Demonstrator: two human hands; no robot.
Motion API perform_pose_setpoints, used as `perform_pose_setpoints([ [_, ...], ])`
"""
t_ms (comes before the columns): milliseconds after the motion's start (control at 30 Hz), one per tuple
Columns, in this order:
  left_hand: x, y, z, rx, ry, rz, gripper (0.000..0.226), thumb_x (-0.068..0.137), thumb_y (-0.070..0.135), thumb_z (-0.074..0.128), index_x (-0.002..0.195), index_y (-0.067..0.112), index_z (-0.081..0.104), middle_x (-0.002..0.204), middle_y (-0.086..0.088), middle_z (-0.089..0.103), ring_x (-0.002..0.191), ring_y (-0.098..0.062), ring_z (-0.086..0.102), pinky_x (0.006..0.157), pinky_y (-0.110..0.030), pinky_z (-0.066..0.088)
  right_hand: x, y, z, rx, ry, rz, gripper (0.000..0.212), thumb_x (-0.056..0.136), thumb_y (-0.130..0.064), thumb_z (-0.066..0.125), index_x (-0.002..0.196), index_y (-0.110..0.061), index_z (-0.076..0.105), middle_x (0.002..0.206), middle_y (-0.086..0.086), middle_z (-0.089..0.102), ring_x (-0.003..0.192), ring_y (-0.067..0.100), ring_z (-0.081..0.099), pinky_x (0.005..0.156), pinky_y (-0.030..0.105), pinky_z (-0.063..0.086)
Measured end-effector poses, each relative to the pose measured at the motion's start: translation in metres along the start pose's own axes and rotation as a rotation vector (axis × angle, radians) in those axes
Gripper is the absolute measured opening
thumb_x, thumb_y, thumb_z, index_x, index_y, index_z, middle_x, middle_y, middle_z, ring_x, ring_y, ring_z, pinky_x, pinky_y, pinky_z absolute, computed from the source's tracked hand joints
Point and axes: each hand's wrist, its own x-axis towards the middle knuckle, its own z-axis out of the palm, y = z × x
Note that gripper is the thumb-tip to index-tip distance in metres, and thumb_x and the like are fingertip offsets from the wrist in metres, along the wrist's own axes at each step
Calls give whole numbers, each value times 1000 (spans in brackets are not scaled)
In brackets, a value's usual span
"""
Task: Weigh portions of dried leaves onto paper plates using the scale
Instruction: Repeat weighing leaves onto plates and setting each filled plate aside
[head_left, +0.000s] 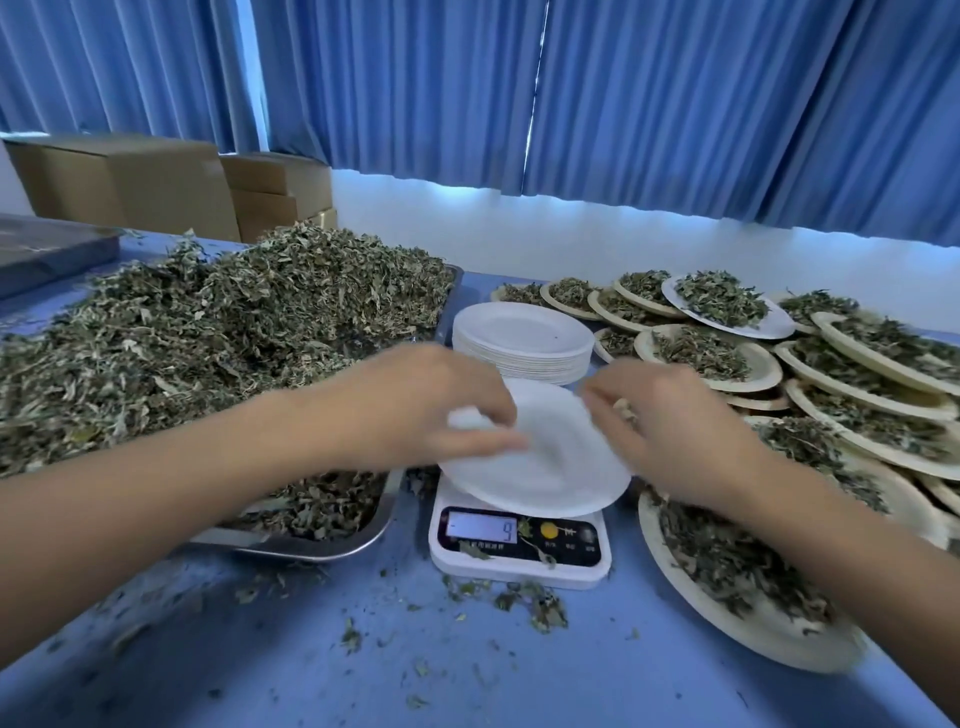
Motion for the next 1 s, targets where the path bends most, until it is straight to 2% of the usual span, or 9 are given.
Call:
perform_pose_setpoints([
  [133, 18, -37, -11, 65, 101, -382, 28, 98, 42, 50, 91, 24, 70, 81, 9, 67, 75, -17, 64, 65, -33, 50, 26, 30, -5, 36, -205, 505, 28, 95, -11, 55, 74, -11, 73, 65, 4, 72, 60, 20, 70, 55, 36, 57],
  [233, 28, -66, -12, 163, -318, -656, 19, 96, 22, 54, 107, 20, 69, 100, 4, 67, 86, -21, 63, 74, -35, 52, 29, 42, -2, 275, -395, 665, 30, 95, 4, 53, 76, -4, 75, 68, 9, 76, 70, 25, 76, 68, 39, 64],
  [367, 31, -84, 3, 287, -695, -732, 46, 98, 16, 51, 144, 12, 51, 138, -9, 57, 118, -28, 58, 98, -38, 49, 31, 48, 3, 345, -501, 642, 35, 93, 14, 47, 79, 0, 76, 72, 16, 75, 67, 27, 75, 61, 31, 60],
  [500, 26, -86, 8, 278, -800, -722, 60, 104, 30, 46, 159, 19, 24, 165, -7, 26, 148, -26, 32, 118, -36, 31, 33, 44, 1, 301, -658, 560, 34, 86, 13, 52, 80, -5, 81, 74, 15, 76, 77, 35, 75, 78, 42, 64],
  [600, 23, -82, -3, 220, -815, -696, 59, 103, 38, 47, 157, 22, 30, 164, -5, 28, 147, -24, 33, 119, -37, 30, 34, 41, -1, 286, -686, 551, 35, 86, 14, 52, 81, -5, 81, 75, 17, 76, 73, 28, 73, 82, 45, 63],
  [700, 22, -78, -19, 123, -723, -691, 45, 101, 37, 50, 144, 24, 49, 133, 1, 58, 98, -8, 64, 83, -23, 52, 34, 41, -5, 312, -720, 590, 34, 92, 14, 48, 90, 0, 79, 80, 15, 77, 81, 27, 77, 80, 38, 64],
  [767, 20, -80, -27, 53, -689, -746, 38, 99, 36, 56, 135, 26, 53, 99, 2, 60, 61, -9, 60, 54, -23, 56, 34, 42, -7, 328, -732, 605, 33, 94, 14, 47, 94, 2, 78, 81, 14, 78, 82, 25, 78, 77, 34, 64],
  [833, 18, -79, -29, 43, -725, -770, 46, 92, 37, 65, 135, 31, 51, 102, 1, 55, 64, -14, 58, 57, -32, 61, 33, 42, -8, 339, -731, 610, 34, 95, 14, 46, 96, 2, 78, 82, 14, 78, 80, 23, 77, 74, 31, 64],
  [1000, 21, -72, -15, 205, -745, -734, 60, 85, 28, 75, 139, 22, 51, 98, 9, 49, 68, -3, 48, 42, -14, 37, 31, 41, -5, 332, -701, 620, 39, 93, 16, 44, 92, 1, 79, 79, 13, 78, 75, 22, 77, 69, 28, 63],
])
